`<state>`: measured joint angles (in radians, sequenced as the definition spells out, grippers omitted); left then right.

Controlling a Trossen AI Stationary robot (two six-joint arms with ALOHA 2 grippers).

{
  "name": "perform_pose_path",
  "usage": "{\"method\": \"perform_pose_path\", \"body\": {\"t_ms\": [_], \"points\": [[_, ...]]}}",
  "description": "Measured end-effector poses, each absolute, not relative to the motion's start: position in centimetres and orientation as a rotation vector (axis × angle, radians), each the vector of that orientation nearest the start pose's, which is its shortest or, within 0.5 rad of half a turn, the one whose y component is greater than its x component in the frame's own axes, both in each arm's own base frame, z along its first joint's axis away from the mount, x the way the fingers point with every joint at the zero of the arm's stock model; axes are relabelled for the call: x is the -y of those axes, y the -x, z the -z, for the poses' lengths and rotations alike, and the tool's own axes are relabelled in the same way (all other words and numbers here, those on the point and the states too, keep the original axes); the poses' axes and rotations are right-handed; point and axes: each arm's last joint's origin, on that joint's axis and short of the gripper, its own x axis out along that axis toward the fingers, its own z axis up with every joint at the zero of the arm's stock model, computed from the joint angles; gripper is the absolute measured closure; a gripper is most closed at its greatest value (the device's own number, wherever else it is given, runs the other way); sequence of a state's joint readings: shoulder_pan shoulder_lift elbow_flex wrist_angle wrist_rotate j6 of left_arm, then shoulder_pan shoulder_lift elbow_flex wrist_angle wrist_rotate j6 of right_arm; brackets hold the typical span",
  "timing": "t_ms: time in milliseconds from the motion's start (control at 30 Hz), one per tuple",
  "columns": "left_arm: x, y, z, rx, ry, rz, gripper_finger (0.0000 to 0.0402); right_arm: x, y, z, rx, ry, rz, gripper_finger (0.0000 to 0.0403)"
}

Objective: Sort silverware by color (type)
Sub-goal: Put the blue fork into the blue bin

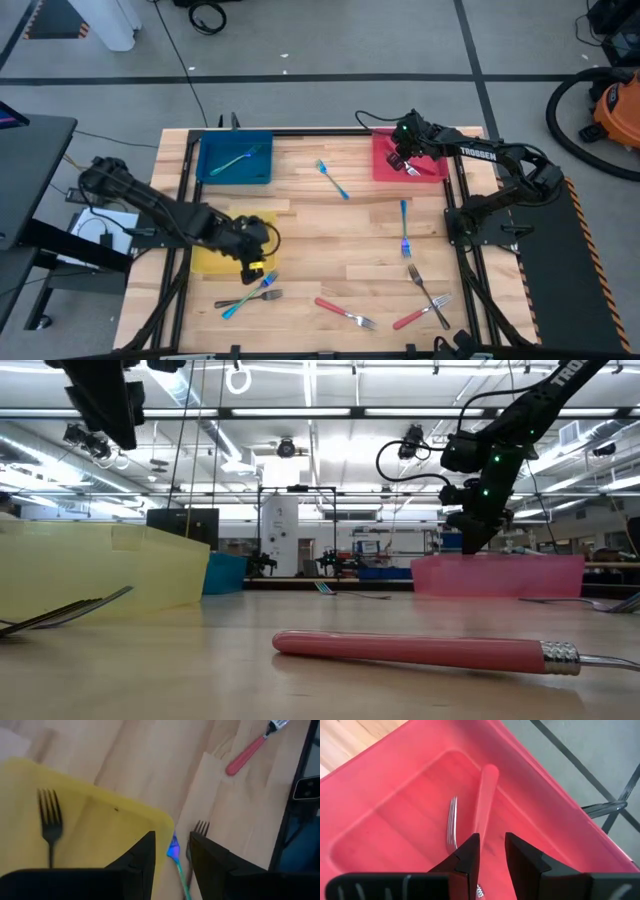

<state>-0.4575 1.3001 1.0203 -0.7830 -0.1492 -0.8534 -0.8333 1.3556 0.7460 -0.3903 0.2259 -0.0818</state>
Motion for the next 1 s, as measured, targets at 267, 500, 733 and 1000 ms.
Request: {"method": "perform_pose_path", "body": {"t_ms": [267, 500, 733, 1000], "points": [[13.3, -22.4, -24.0, -1.169, 0.475, -0.210, 0.0281, 19.0, -16.4, -19.0, -1.024, -0.259, 0.932, 0.0304], [15.0, -22.2, -22.7, -1.236, 0.478, -0.207, 0.0281, 19.4, -16.7, -19.9, -1.003, -0.244, 0.953, 0.0304], [16.6, -22.6, -20.9, -1.262, 0.478, -0.221, 0.0281, 19.6, -17.9, -21.8, -0.916, -0.258, 0.961, 0.0303], [17.5, -23.5, -18.5, -1.299, 0.446, -0.248, 0.0281, 19.0, -19.2, -22.9, -0.893, -0.206, 0.908, 0.0303]]}}
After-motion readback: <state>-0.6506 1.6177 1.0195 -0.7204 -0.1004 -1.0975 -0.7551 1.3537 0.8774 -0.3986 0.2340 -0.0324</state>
